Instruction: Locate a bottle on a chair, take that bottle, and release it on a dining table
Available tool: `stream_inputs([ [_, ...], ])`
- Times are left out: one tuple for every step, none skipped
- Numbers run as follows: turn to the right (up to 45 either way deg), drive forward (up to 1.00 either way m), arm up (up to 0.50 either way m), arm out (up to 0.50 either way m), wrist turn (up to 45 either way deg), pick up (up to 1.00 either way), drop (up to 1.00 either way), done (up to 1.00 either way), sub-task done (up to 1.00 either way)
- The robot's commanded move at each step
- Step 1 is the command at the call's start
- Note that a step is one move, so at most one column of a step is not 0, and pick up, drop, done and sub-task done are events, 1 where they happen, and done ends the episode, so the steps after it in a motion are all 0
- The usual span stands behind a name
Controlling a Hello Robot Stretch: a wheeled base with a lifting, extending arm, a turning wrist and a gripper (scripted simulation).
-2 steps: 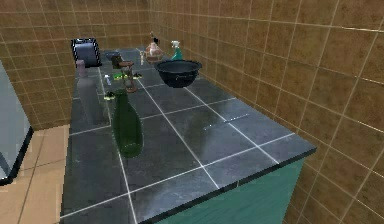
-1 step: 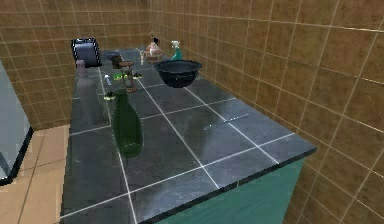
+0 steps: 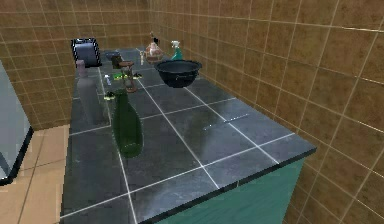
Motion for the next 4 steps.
stream_inputs([
  [0.0, 0.0, 0.1, 0.0, 0.0, 0.0, 0.0, 0.0, 0.0],
  [0.0, 0.0, 0.5, 0.0, 0.0, 0.0, 0.0, 0.0, 0.0],
  [0.0, 0.0, 0.04, 0.0, 0.0, 0.0, 0.0, 0.0, 0.0],
  [0.0, 0.0, 0.0, 0.0, -45.0, 0.0, 0.0, 0.0, 0.0],
])
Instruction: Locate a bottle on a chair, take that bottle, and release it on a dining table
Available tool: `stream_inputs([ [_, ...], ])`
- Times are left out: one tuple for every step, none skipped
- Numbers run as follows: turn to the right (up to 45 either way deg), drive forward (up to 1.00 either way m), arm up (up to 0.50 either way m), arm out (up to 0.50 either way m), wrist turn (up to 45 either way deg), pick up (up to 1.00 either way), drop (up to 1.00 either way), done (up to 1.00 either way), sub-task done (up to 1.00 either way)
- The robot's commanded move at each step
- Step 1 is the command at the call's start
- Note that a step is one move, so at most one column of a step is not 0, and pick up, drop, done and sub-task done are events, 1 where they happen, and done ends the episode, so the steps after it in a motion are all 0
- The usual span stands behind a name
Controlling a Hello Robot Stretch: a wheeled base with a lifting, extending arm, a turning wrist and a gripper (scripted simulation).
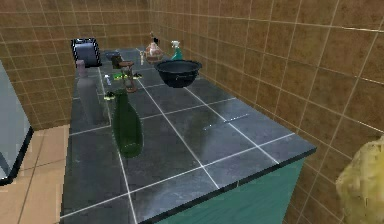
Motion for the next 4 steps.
stream_inputs([
  [0.0, 0.0, 0.0, 0.0, -45.0, 0.0, 0.0, 0.0, 0.0],
  [0.0, 0.0, 0.0, 0.0, -3.0, 0.0, 0.0, 0.0, 0.0],
  [0.0, 0.0, 0.0, -0.16, 0.0, 0.0, 0.0, 0.0, 0.0],
  [-45.0, 0.0, 0.0, 0.0, 0.0, 0.0, 0.0, 0.0, 0.0],
])
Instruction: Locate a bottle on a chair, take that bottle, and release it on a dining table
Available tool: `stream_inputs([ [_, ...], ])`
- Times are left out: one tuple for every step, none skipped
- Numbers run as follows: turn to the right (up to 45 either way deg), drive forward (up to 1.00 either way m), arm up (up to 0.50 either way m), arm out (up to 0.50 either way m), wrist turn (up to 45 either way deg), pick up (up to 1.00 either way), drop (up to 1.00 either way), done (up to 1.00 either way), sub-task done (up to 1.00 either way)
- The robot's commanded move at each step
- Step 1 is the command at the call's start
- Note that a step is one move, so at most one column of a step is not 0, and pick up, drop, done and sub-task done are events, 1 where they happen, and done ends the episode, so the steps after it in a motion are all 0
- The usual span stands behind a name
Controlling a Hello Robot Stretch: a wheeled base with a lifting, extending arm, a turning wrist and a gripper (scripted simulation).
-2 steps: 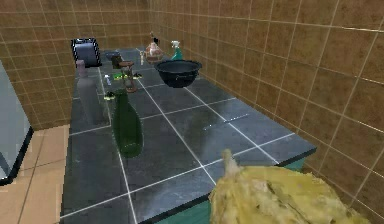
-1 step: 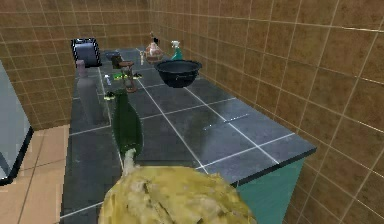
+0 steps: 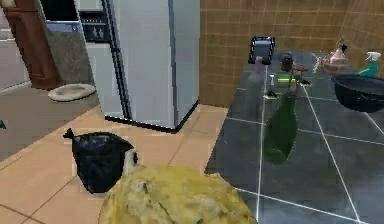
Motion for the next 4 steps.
stream_inputs([
  [-45.0, 0.0, 0.0, 0.0, 0.0, 0.0, 0.0, 0.0, 0.0],
  [-15.0, 0.0, 0.0, 0.0, 0.0, 0.0, 0.0, 0.0, 0.0],
  [-3.0, 0.0, 0.0, 0.0, 0.0, 0.0, 0.0, 0.0, 0.0],
  [0.0, 1.0, 0.0, 0.0, 0.0, 0.0, 0.0, 0.0, 0.0],
])
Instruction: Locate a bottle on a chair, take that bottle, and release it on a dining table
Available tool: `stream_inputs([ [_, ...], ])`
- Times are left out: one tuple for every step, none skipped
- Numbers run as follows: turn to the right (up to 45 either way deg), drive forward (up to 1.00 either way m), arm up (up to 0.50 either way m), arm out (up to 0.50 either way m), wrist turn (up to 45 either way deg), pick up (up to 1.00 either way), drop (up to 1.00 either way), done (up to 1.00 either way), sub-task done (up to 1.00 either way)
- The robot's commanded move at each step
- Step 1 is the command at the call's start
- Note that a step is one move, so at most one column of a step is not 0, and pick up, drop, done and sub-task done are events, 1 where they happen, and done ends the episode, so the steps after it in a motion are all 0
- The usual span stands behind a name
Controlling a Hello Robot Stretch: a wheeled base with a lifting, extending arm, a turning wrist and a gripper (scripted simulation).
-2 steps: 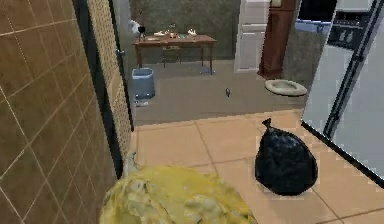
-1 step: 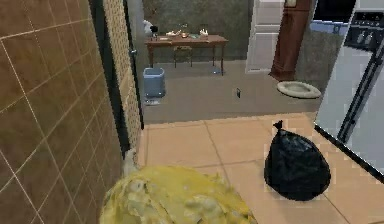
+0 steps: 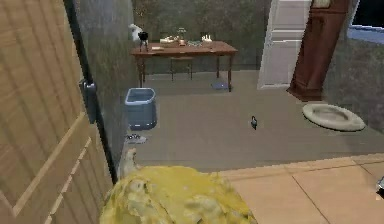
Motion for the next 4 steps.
stream_inputs([
  [0.0, 1.0, 0.0, 0.0, 0.0, 0.0, 0.0, 0.0, 0.0],
  [0.0, 1.0, 0.0, 0.0, 0.0, 0.0, 0.0, 0.0, 0.0],
  [0.0, 0.9, 0.0, 0.0, 0.0, 0.0, 0.0, 0.0, 0.0],
  [45.0, 0.0, 0.0, 0.0, 0.0, 0.0, 0.0, 0.0, 0.0],
])
